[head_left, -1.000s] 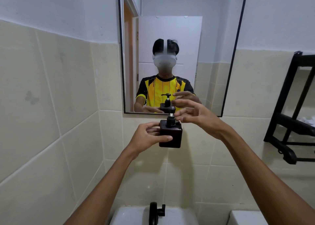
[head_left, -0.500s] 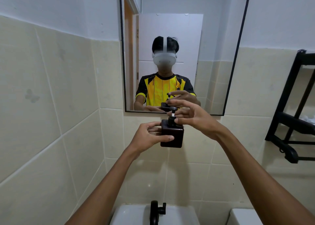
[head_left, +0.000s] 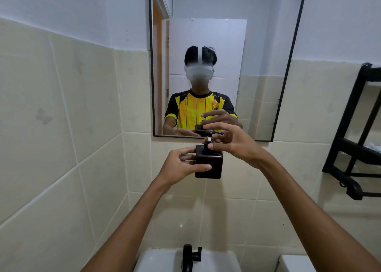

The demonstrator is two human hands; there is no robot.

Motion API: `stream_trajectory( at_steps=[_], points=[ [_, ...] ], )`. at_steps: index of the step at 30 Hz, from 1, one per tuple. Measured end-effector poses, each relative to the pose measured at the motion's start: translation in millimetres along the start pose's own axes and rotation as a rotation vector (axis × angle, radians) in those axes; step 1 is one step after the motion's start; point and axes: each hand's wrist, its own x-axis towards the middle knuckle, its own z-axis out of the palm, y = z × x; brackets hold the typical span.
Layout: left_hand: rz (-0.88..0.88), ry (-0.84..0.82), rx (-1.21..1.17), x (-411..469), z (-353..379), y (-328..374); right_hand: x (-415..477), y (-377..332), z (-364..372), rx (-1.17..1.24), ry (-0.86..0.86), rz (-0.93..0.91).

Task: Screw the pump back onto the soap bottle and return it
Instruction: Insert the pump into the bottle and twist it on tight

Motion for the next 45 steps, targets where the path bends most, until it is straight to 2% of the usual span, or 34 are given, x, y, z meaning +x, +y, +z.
stream_trajectory(
  at_steps=[6, 15, 23, 32, 42, 45],
  points=[
    [0.001, 0.018, -0.014, 0.9, 1.1, -4.3, 4.3, 11.0, 9.6, -0.129, 0.113, -0.019],
    [-0.022, -0.017, -0.019, 2.8, -4.2, -10.7, 2.0, 10.8, 0.9, -0.132, 0.016, 0.032],
    [-0.022, -0.006, -0.017, 4.0, -0.7, -5.2, -0.4, 13.0, -0.2, -0.188, 0.088, -0.011],
    [-0.014, 0.002, -0.030, 2.2, 3.2, -0.9, -4.3, 7.4, 1.3, -0.243, 0.053, -0.013],
    [0.004, 0.061, -0.040, 0.8, 14.6, 2.9, -5.9, 11.3, 22.8, -0.357, 0.260, -0.047],
    [-0.002, 0.035, -0.037, 0.3, 12.0, 5.4, -6.7, 10.1, 19.6, -0.336, 0.252, -0.046]
  ],
)
